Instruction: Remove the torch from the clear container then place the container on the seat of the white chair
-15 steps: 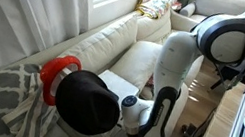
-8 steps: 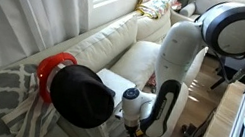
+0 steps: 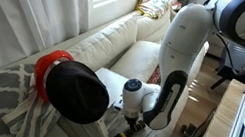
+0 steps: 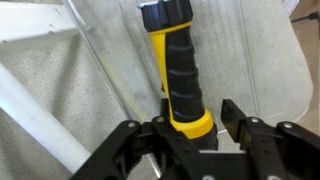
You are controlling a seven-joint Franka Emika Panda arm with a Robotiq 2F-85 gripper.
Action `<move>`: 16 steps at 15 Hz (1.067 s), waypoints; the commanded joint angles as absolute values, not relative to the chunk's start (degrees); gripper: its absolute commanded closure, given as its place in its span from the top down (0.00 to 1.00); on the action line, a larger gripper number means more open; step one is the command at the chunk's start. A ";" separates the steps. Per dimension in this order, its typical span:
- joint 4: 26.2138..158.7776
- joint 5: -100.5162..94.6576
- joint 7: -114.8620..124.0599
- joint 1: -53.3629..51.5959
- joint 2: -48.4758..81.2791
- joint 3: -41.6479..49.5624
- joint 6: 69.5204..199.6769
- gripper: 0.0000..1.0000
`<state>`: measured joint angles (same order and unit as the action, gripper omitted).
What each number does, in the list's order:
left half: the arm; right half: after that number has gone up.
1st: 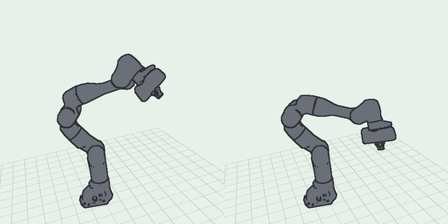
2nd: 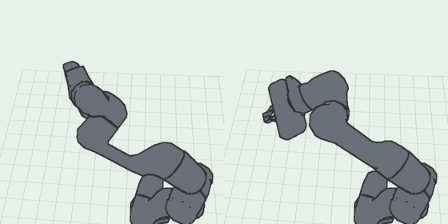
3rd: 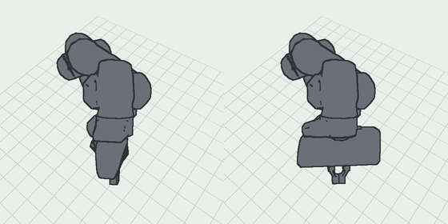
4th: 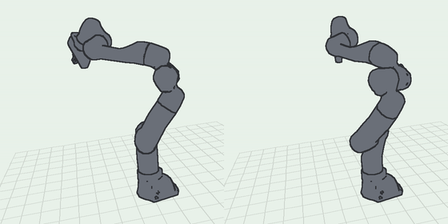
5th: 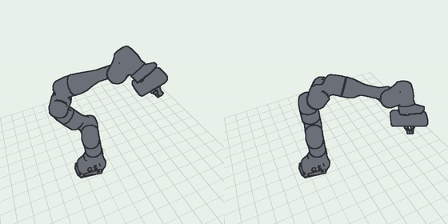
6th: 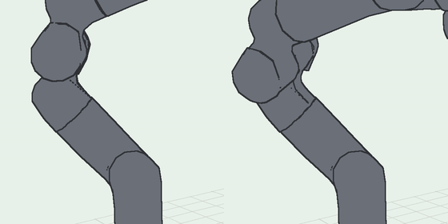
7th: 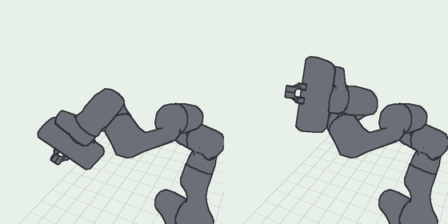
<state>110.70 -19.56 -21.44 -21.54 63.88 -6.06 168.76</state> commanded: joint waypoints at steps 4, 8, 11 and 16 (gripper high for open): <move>111.82 -21.73 -20.56 -21.27 67.06 -4.57 171.48 0.99; 110.54 -21.65 -20.88 -20.74 70.53 -4.88 179.19 1.00; 108.74 -21.40 -21.56 -19.90 73.87 -5.59 180.10 1.00; 103.77 -21.82 -22.20 -18.66 79.60 -5.80 183.88 1.00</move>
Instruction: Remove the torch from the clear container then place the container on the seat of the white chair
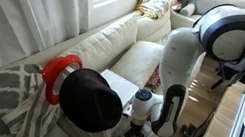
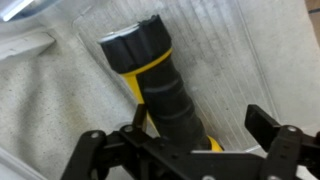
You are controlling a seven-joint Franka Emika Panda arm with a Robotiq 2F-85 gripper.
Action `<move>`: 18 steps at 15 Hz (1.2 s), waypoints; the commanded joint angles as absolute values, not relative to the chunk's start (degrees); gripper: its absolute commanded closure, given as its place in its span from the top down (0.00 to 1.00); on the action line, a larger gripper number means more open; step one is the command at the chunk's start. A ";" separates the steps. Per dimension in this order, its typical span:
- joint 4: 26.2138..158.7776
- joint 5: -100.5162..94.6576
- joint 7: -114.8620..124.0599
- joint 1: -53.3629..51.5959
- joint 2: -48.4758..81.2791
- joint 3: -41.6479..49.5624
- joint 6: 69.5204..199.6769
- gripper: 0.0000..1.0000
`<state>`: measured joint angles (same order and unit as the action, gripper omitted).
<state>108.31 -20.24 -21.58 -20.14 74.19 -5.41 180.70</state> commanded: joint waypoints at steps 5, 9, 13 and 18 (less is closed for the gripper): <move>101.05 -22.87 -23.11 -18.08 83.16 -5.86 187.25 1.00; 100.93 -23.89 -23.99 -16.45 83.07 -6.69 182.55 0.58; 101.11 -24.88 -26.23 -14.27 82.04 -8.86 174.80 0.34; 99.62 -26.96 -31.45 -12.85 82.73 -10.72 172.62 0.75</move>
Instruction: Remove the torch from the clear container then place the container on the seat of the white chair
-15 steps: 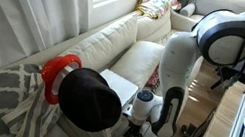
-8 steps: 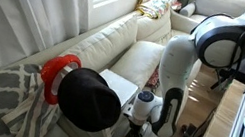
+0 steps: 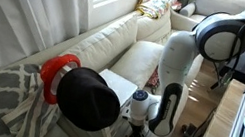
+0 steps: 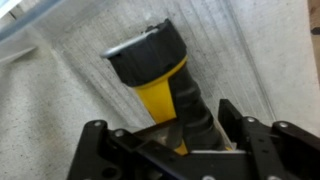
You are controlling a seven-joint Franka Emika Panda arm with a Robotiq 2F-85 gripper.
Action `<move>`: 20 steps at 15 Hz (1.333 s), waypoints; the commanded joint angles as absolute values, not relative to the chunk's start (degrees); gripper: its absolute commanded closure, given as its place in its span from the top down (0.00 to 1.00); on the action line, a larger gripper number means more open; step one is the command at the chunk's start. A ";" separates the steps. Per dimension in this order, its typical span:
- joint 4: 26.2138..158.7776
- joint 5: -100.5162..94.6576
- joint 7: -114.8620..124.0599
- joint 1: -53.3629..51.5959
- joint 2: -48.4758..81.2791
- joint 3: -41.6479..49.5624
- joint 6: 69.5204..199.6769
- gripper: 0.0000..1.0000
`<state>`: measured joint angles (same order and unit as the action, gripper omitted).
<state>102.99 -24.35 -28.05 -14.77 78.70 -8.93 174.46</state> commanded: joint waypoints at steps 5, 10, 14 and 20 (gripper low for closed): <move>99.56 -28.36 -36.16 -9.10 83.76 -13.89 172.66 1.00; 102.46 -27.97 -35.34 -8.41 80.26 -14.60 172.25 1.00; 103.25 -31.52 -42.52 -6.58 79.96 -16.36 172.10 1.00; 103.92 -32.44 -53.06 -4.88 81.21 -17.24 171.44 1.00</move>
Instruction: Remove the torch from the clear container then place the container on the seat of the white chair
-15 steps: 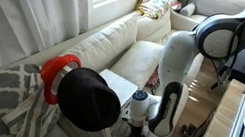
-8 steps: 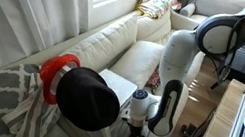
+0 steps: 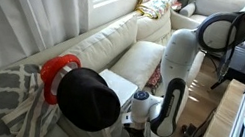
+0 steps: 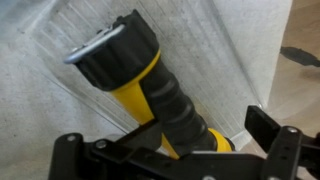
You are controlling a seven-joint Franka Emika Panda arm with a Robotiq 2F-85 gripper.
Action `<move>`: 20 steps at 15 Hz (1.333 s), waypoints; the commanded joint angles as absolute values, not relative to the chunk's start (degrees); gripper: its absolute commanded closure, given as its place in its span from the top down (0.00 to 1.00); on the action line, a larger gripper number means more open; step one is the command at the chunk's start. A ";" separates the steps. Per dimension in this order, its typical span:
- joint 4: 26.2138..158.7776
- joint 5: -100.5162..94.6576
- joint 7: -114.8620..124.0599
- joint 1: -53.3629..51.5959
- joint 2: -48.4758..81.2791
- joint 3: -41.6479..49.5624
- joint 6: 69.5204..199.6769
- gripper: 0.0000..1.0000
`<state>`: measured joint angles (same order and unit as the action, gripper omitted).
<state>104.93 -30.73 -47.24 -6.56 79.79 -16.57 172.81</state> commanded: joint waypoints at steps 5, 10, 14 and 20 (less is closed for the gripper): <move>105.02 -29.81 -50.85 -6.56 79.92 -16.64 172.98 1.00; 108.42 -29.25 -49.41 -7.25 75.64 -16.49 171.89 1.00; 111.37 -27.98 -46.15 -7.87 72.01 -15.80 172.64 1.00; 112.02 -29.47 -46.74 -7.91 72.65 -14.97 174.59 1.00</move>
<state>111.23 -29.33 -46.19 -7.17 72.28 -16.03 173.01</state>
